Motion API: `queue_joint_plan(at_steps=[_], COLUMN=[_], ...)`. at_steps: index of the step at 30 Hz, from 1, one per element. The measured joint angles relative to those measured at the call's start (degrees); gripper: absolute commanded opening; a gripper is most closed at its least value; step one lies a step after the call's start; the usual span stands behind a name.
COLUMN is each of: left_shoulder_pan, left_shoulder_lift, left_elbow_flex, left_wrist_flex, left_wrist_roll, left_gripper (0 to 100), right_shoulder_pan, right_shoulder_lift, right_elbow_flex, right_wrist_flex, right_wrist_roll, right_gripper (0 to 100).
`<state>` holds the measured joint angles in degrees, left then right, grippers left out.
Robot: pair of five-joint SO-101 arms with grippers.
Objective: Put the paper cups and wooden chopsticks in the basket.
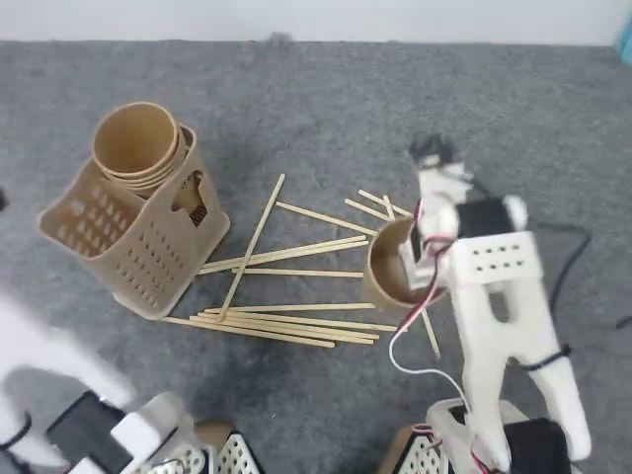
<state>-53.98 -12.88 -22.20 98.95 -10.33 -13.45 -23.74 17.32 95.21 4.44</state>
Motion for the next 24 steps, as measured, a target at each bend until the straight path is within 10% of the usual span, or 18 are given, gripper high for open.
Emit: queue_joint_plan(at_steps=[24], left_shoulder_pan=[-22.42], left_shoulder_lift=[-0.70], left_elbow_flex=[26.73], left_wrist_flex=[-32.18], left_wrist_roll=[9.76], left_gripper=[31], right_shoulder_pan=[-30.15], right_shoulder_lift=[31.91], right_elbow_flex=[-81.49], right_wrist_flex=[3.25], right_wrist_roll=[5.45], right_gripper=[0.7])
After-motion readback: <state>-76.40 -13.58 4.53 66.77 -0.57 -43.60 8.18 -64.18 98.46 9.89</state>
